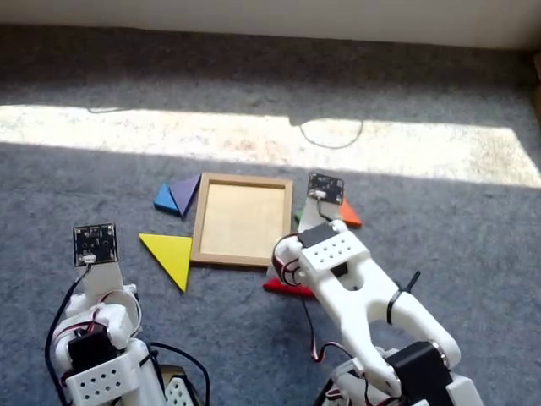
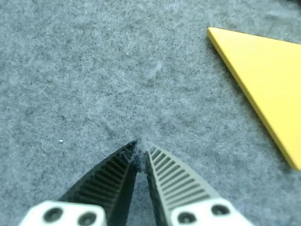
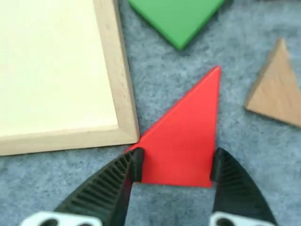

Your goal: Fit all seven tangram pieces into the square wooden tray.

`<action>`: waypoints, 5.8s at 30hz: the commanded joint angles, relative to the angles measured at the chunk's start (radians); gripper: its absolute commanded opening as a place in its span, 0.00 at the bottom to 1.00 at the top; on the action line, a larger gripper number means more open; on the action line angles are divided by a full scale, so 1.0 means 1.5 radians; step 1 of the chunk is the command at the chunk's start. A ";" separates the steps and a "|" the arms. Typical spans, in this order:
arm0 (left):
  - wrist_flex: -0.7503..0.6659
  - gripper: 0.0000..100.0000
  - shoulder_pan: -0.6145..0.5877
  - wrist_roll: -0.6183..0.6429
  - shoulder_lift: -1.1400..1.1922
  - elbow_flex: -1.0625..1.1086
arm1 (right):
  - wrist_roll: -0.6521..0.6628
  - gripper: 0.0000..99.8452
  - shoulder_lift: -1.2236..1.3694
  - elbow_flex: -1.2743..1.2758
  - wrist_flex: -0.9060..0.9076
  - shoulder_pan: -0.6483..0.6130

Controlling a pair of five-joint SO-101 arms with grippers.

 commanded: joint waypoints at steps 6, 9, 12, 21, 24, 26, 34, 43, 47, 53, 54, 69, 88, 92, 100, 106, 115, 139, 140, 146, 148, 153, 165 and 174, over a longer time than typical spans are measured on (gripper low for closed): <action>0.005 0.01 -0.010 -0.001 -0.021 0.014 | 0.005 0.36 -0.061 -0.006 -0.023 -0.006; 0.005 0.01 -0.010 -0.001 -0.021 0.014 | 0.003 0.37 -0.018 -0.008 -0.024 -0.024; 0.005 0.01 -0.010 -0.001 -0.021 0.014 | -0.006 0.37 0.039 -0.012 -0.028 -0.025; 0.005 0.01 -0.010 -0.001 -0.021 0.014 | -0.020 0.37 0.159 -0.056 -0.041 -0.027; 0.005 0.01 -0.010 -0.001 -0.021 0.014 | -0.020 0.37 0.178 -0.056 -0.041 -0.027; 0.005 0.01 -0.010 -0.001 -0.021 0.014 | -0.020 0.37 0.183 -0.054 -0.039 -0.027; 0.005 0.01 -0.010 -0.001 -0.021 0.014 | -0.014 0.14 0.183 -0.055 -0.039 -0.024; 0.005 0.01 -0.010 -0.001 -0.021 0.014 | 0.103 0.02 0.009 -0.038 -0.037 -0.023; 0.005 0.01 -0.010 -0.001 -0.021 0.014 | 0.127 0.00 -0.123 0.020 -0.040 -0.026; 0.005 0.01 -0.010 -0.001 -0.021 0.014 | 0.173 0.03 -0.238 0.082 -0.037 -0.028; 0.005 0.01 -0.010 -0.001 -0.021 0.014 | 0.178 0.05 -0.244 0.091 -0.037 -0.034; 0.005 0.01 -0.010 -0.001 -0.021 0.014 | 0.178 0.16 -0.256 0.135 -0.037 0.006; 0.005 0.01 -0.010 -0.001 -0.021 0.014 | 0.180 0.01 -0.259 0.132 0.004 0.153; 0.005 0.01 -0.007 0.000 -0.021 0.014 | 0.181 0.01 -0.327 0.105 0.087 0.142; 0.005 0.01 -0.007 0.000 -0.021 0.014 | 0.328 0.01 -0.530 0.150 0.128 0.078; 0.005 0.01 -0.007 0.001 -0.021 0.014 | 0.468 0.01 -0.540 0.174 0.133 -0.024; 0.005 0.01 -0.007 0.001 -0.021 0.014 | 0.507 0.11 -0.385 0.065 0.237 -0.226; 0.005 0.01 -0.007 0.001 -0.021 0.014 | 0.384 0.22 -0.076 0.093 -0.071 -0.230; 0.005 0.01 -0.007 0.001 -0.021 0.014 | 0.392 0.22 -0.067 0.090 -0.074 -0.210; 0.005 0.01 -0.007 0.001 -0.021 0.014 | 0.435 0.22 -0.048 0.090 -0.073 -0.122; 0.005 0.01 -0.007 0.001 -0.021 0.014 | 0.458 0.22 -0.048 0.090 -0.072 -0.079; 0.005 0.01 -0.007 0.001 -0.021 0.014 | 0.506 0.22 -0.059 0.086 -0.071 0.023; 0.005 0.01 -0.007 0.001 -0.021 0.014 | 0.444 0.22 -0.369 0.093 0.105 -0.065; 0.005 0.01 -0.007 0.001 -0.021 0.014 | 0.212 0.22 -0.344 0.087 0.109 -0.273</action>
